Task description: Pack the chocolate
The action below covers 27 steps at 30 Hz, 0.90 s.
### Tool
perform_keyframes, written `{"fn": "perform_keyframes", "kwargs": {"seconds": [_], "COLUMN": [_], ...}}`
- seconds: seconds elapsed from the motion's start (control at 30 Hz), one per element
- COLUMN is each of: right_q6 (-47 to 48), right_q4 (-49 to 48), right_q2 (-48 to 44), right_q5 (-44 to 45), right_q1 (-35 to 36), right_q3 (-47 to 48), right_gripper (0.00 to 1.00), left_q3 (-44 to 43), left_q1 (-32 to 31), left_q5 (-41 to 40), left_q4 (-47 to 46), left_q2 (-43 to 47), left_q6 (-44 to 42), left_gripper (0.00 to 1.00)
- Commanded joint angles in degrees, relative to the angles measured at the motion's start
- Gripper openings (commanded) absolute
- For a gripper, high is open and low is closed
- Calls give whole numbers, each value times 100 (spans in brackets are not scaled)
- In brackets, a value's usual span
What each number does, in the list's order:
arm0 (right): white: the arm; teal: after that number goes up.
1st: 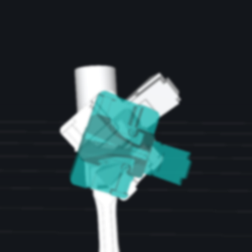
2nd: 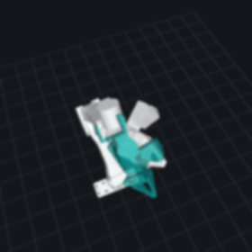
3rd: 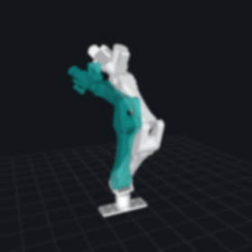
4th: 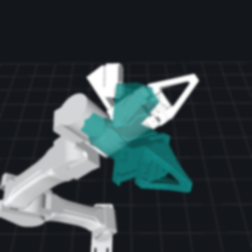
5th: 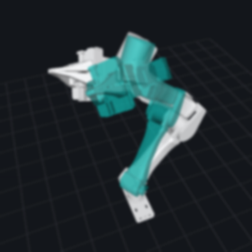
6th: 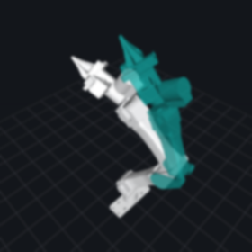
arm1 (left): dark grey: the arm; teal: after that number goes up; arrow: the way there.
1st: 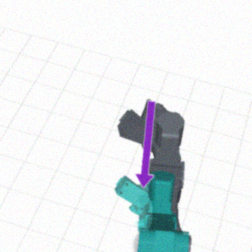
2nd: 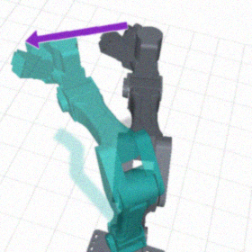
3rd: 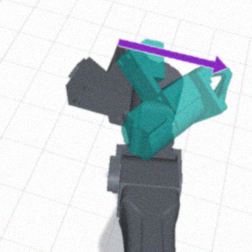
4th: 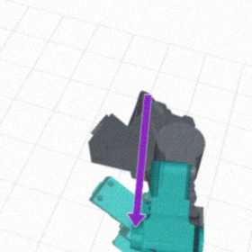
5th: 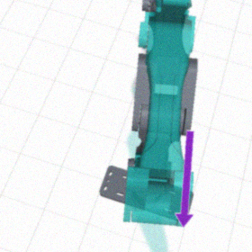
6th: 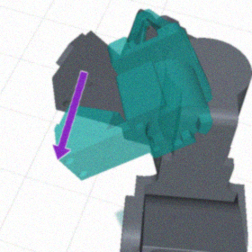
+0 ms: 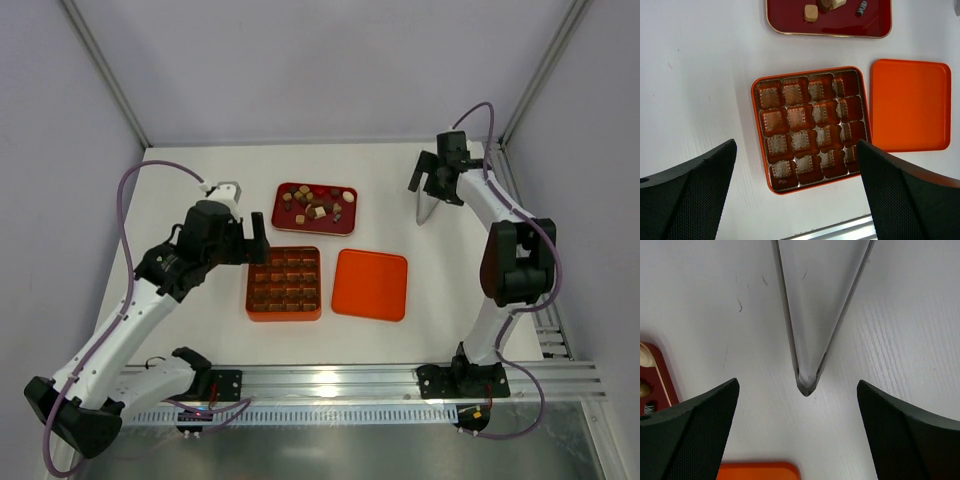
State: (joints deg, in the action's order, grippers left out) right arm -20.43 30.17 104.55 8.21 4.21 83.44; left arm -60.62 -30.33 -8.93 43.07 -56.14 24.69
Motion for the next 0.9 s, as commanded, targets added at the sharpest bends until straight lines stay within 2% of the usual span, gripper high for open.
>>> {"fn": "perform_keyframes", "kwargs": {"seconds": [0.0, 0.27, 0.87], "right_q6": [100, 4, -23], "right_q4": [409, 1069, 999], "right_q2": [512, 1690, 2649], "right_q5": [31, 172, 190], "right_q1": [-95, -183, -306], "right_q3": [978, 2184, 2695], "right_gripper": [100, 100, 99], "left_q3": [-55, -143, -126], "left_q1": [-17, -17, -17], "left_q5": [14, -4, 23], "left_q4": [-282, -282, -361], "left_q2": [33, -64, -292], "left_q6": [-183, -280, -289], "left_gripper": [100, 100, 100]}}
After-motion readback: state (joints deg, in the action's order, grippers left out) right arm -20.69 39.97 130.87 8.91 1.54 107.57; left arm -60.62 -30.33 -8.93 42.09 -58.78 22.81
